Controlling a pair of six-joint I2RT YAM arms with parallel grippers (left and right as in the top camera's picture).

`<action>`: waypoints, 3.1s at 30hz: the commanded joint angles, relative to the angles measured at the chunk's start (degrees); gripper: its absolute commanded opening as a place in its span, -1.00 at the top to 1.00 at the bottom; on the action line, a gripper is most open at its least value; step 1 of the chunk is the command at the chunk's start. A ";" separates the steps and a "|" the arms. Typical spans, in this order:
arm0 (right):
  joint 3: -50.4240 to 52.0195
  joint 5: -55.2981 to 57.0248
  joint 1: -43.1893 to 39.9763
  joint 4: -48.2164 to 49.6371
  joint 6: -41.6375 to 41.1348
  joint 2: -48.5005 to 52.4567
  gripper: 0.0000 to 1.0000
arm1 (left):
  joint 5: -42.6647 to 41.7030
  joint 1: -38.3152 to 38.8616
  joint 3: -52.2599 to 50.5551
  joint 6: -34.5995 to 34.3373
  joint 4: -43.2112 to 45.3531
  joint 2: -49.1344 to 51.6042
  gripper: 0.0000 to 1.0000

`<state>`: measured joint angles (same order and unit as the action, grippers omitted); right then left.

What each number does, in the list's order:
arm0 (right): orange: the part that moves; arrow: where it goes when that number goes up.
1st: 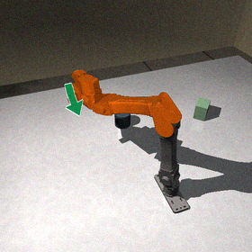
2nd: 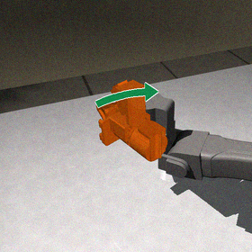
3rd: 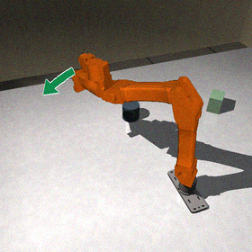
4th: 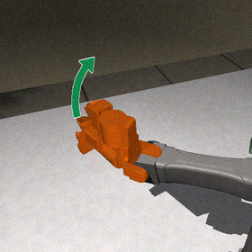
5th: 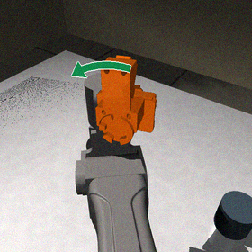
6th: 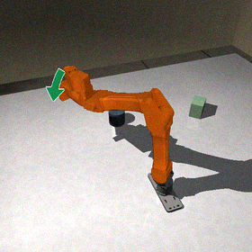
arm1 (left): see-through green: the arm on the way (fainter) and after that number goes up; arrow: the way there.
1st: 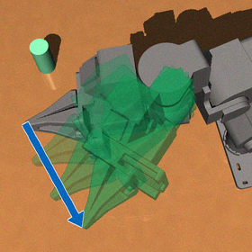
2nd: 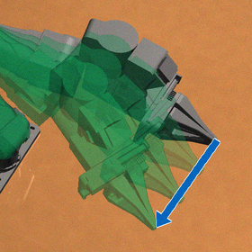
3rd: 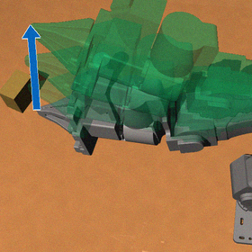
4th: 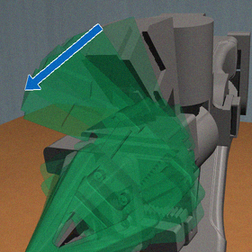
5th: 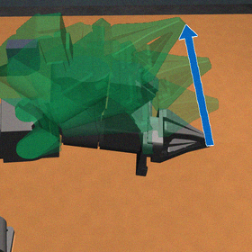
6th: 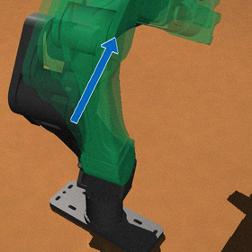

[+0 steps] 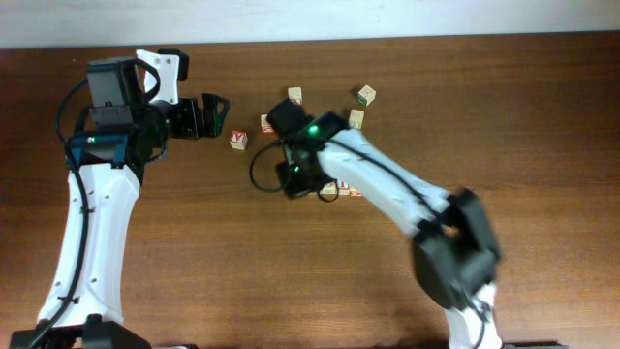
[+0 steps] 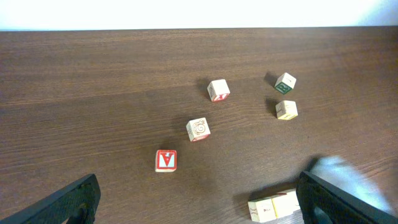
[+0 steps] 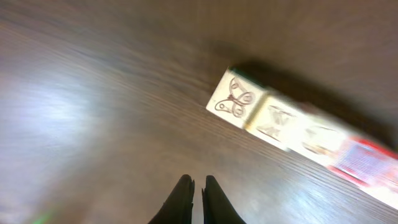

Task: Rotate 5 blocks
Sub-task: 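Nudge the row's left end blocks into line with the right gripper, then lower both grippers to the row's two ends, left at R, right at D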

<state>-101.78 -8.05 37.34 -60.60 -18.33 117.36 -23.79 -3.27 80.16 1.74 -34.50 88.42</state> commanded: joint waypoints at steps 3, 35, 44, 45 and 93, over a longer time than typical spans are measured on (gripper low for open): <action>-1.07 -2.54 -12.22 -5.84 6.14 -15.47 0.81 | -0.44 0.13 1.09 0.92 0.09 0.20 -0.98; 34.12 -11.56 -24.55 23.21 2.58 -9.31 0.76 | 4.13 14.64 -0.26 -4.68 -10.16 21.75 1.00; 34.12 -8.81 -23.85 24.90 1.31 -8.24 0.77 | 4.09 15.02 -0.31 -2.95 -9.42 26.01 1.00; 34.12 -8.83 -23.85 24.92 1.31 -8.24 0.77 | 4.09 15.43 -0.31 -2.95 -9.31 26.01 1.00; 34.10 -11.26 -23.91 25.99 3.06 -6.56 0.92 | -4.46 20.04 -0.31 -2.16 -6.88 29.92 1.00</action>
<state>-67.99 -18.35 13.30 -34.83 -16.08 110.54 -27.05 16.49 80.03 -0.01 -41.50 117.97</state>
